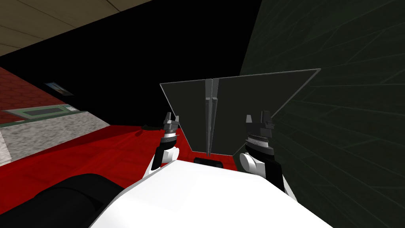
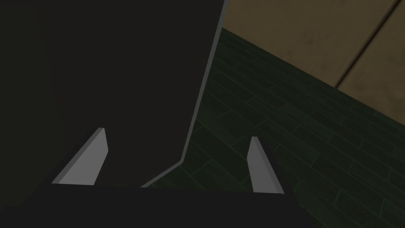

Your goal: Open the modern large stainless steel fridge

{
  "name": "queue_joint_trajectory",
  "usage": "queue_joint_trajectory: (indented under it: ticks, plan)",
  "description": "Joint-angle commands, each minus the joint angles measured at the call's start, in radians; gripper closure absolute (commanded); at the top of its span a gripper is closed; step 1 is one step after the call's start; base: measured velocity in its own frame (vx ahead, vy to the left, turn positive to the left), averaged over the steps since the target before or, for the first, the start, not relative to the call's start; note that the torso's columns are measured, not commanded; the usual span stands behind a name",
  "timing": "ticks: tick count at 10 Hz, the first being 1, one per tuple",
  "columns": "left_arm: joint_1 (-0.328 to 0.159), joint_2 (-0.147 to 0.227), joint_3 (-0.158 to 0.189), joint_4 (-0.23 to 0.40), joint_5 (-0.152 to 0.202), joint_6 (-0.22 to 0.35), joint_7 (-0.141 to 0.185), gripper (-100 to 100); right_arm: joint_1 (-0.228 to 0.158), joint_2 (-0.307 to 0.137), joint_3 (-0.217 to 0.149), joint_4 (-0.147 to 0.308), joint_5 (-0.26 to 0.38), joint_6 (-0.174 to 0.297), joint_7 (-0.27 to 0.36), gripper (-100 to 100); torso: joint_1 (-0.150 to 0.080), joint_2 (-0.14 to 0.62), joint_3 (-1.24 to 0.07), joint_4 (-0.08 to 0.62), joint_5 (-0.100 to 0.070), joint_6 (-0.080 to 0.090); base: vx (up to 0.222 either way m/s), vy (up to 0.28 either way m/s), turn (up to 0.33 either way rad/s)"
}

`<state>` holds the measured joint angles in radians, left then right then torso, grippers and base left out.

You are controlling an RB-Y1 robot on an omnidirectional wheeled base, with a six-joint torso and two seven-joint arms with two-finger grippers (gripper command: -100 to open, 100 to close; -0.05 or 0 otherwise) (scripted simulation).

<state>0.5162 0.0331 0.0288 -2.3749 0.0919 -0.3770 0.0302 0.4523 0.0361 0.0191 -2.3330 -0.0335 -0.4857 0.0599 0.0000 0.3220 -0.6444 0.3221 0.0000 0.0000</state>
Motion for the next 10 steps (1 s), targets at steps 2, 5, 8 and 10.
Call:
queue_joint_trajectory:
  ticks: [2,5,8,10]
  plan:
    - [0.0,0.0,0.0,0.0,0.0,0.0,0.0,0,0.0,0.0,0.0,0.0,0.0,0.0,0.0,0,0.0,0.148,-0.295,0.148,0.0,0.0,0.0,0.0,0.0]
    - [0.0,0.0,0.0,0.0,0.0,0.0,0.0,0,0.001,-0.05,-0.008,0.007,0.001,-0.001,0.002,-100,0.0,0.369,-0.738,0.369,0.0,0.0,0.003,0.005,-0.01]
    - [0.0,0.0,0.0,0.0,0.0,0.0,0.0,0,0.003,-0.129,-0.026,0.023,0.003,-0.004,0.008,-100,0.001,0.415,-0.831,0.415,0.0,0.0,0.006,0.039,-0.033]
    - [0.0,0.0,0.0,0.0,0.0,0.0,0.0,0,0.005,-0.171,-0.038,0.034,0.004,-0.006,0.012,-100,0.001,0.416,-0.832,0.416,0.0,0.0,0.011,0.053,-0.047]
